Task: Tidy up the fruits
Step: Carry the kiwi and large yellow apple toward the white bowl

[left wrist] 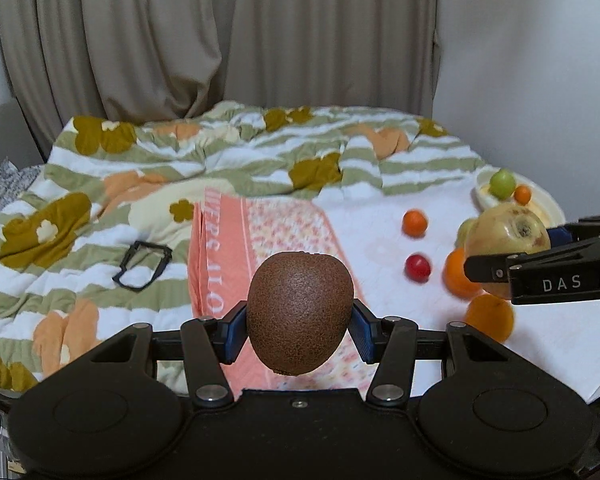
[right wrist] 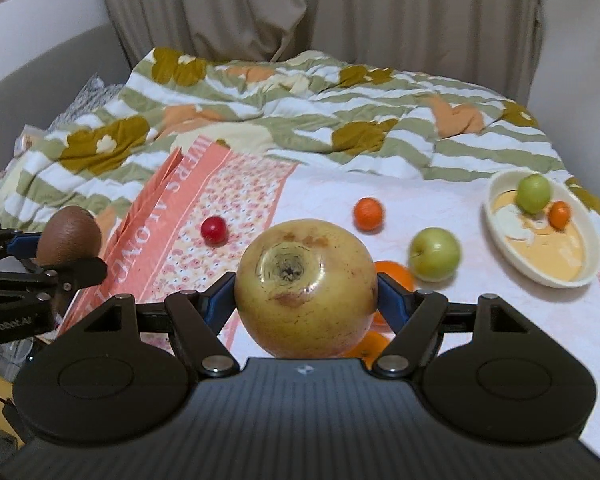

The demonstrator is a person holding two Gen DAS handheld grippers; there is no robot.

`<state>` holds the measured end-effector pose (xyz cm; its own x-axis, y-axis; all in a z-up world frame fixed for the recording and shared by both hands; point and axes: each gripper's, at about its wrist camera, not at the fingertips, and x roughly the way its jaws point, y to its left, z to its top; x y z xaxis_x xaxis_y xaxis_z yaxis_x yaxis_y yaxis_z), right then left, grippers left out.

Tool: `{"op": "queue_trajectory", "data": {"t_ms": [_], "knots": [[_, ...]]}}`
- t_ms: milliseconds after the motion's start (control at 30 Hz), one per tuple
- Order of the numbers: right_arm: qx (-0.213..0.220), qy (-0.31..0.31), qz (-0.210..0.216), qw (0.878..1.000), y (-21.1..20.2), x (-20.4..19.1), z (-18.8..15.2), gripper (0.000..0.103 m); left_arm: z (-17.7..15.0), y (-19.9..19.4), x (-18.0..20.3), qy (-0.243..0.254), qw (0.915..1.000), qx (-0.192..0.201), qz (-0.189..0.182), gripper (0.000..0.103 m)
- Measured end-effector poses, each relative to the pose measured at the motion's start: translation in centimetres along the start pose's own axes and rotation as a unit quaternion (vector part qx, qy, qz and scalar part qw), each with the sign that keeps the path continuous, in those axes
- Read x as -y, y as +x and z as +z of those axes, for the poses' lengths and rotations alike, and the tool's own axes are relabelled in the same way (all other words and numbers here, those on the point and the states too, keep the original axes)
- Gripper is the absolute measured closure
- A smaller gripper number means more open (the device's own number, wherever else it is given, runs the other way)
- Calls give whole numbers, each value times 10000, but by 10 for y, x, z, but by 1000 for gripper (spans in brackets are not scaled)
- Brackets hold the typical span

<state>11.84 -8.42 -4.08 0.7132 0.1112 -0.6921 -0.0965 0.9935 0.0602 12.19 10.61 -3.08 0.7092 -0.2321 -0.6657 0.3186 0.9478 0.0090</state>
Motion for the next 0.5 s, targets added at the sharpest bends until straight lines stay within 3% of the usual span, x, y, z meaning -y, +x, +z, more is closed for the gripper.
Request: {"op": "queue_trajectory", "data": {"t_ms": [233,500], "knots": [[227,43,40,9997,-40,47,4,14,17,-29,43,-48,9993,312,212,47],[255,-64,97,9996,-71,131,3,14,37,-32,119,-261,9977,499,366,47]]}}
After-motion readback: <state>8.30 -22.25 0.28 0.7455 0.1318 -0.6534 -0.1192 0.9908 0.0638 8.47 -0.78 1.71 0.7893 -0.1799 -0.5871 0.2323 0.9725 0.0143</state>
